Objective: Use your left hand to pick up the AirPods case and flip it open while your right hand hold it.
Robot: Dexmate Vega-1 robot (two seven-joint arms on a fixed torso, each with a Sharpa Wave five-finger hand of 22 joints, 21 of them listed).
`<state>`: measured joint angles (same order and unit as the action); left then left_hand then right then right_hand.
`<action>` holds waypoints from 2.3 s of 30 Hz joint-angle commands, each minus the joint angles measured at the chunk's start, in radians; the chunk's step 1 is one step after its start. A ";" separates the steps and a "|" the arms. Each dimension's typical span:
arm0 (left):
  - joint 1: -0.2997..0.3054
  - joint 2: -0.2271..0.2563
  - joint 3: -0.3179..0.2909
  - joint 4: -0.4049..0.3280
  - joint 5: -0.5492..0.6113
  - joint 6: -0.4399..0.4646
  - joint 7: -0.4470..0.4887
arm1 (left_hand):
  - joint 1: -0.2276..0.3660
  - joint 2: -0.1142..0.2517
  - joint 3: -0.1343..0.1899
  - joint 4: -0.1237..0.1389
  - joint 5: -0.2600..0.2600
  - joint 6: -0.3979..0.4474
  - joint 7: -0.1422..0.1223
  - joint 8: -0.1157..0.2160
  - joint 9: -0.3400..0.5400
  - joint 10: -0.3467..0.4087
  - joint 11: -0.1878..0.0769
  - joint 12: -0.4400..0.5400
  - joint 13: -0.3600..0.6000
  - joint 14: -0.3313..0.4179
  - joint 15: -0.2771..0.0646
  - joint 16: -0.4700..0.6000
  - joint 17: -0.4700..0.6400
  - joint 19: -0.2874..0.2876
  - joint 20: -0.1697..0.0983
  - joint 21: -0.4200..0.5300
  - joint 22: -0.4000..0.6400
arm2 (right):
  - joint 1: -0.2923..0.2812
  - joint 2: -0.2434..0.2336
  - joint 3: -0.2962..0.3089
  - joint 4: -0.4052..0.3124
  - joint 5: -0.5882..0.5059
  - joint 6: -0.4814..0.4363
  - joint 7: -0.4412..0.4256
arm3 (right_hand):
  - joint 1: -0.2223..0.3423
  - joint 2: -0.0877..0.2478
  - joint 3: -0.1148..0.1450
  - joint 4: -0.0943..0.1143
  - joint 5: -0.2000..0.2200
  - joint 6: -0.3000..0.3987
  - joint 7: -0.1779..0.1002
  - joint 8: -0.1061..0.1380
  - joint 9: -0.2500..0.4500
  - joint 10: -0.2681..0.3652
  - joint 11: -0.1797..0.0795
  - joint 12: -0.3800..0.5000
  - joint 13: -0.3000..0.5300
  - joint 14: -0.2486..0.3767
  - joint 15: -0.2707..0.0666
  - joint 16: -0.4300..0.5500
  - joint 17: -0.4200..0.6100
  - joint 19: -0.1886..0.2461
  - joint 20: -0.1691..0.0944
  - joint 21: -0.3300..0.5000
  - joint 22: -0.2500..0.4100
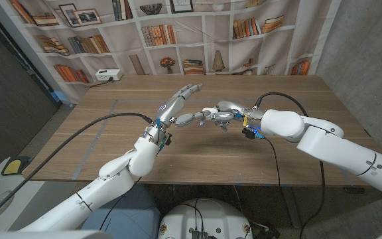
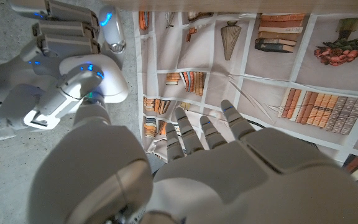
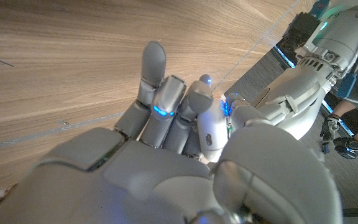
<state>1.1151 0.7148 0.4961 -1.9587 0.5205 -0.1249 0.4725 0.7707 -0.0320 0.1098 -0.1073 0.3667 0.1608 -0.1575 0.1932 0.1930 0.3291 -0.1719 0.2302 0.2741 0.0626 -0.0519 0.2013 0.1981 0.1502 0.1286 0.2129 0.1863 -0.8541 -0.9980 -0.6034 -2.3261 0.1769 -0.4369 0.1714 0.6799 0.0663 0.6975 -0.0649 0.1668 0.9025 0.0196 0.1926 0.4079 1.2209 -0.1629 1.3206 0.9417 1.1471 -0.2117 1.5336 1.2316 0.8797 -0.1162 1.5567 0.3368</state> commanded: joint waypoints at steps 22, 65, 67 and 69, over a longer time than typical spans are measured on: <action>0.030 0.000 -0.026 0.004 -0.020 -0.012 0.042 | -0.003 0.020 -0.011 0.018 0.017 0.010 -0.006 0.009 0.003 0.024 -0.006 0.017 0.000 0.014 -0.008 0.008 0.003 0.007 -0.007 0.000 0.002 | 0.046 0.009 -0.065 -0.040 -0.120 -0.067 0.053 | 0.127 0.123 -0.008 0.000 0.003 0.043 0.036 0.003 0.003 -0.012 -0.003 0.007 -0.013 -0.008 0.000 -0.003 0.001 -0.014 -0.096 0.005 0.004; 0.052 -0.007 -0.041 0.032 -0.054 -0.053 0.067 | -0.043 0.090 -0.020 0.068 0.032 0.043 0.003 0.017 0.004 0.053 -0.001 0.026 -0.003 0.036 -0.022 0.017 0.006 0.017 -0.016 0.003 0.003 | 0.051 0.037 -0.076 -0.021 -0.174 -0.056 0.078 | 0.131 0.123 -0.015 0.003 0.003 0.041 0.033 0.003 0.002 -0.018 -0.004 0.022 -0.005 -0.012 0.000 -0.004 0.002 -0.020 -0.096 0.004 -0.001; 0.052 -0.008 -0.040 0.034 -0.055 -0.054 0.066 | -0.044 0.091 -0.020 0.069 0.032 0.044 0.003 0.017 0.004 0.053 -0.001 0.026 -0.003 0.036 -0.022 0.017 0.006 0.017 -0.016 0.003 0.003 | 0.056 0.037 -0.080 -0.024 -0.181 -0.056 0.082 | 0.131 0.123 -0.015 0.003 0.003 0.041 0.033 0.003 0.002 -0.018 -0.005 0.021 -0.006 -0.012 0.000 -0.004 0.002 -0.019 -0.096 0.005 0.001; 0.051 -0.008 -0.040 0.036 -0.057 -0.056 0.065 | -0.045 0.093 -0.021 0.070 0.033 0.044 0.003 0.017 0.004 0.054 -0.003 0.026 -0.003 0.036 -0.021 0.017 0.006 0.017 -0.017 0.003 0.003 | 0.057 0.037 -0.081 -0.026 -0.182 -0.061 0.084 | 0.131 0.123 -0.015 0.003 0.003 0.040 0.032 0.003 0.003 -0.019 -0.005 0.022 -0.004 -0.012 0.000 -0.004 0.002 -0.021 -0.096 0.004 0.000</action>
<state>1.1665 0.7094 0.4573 -1.9340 0.4708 -0.1678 0.5358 0.7286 0.0553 0.0894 -0.0451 0.3900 0.1966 -0.1538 0.2012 0.1928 0.3719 -0.1751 0.2516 0.2692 0.0896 -0.0715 0.2147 0.2026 0.1609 0.1178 0.2129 0.1863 -0.8025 -0.9673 -0.6823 -2.3606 -0.0053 -0.4987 0.2477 0.7045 0.0728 0.6849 -0.0607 0.1612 0.9028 0.0194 0.1926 0.4079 1.2149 -0.1612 1.3356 0.9338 1.1329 -0.2085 1.5336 1.2316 0.8635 -0.1073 1.5568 0.3339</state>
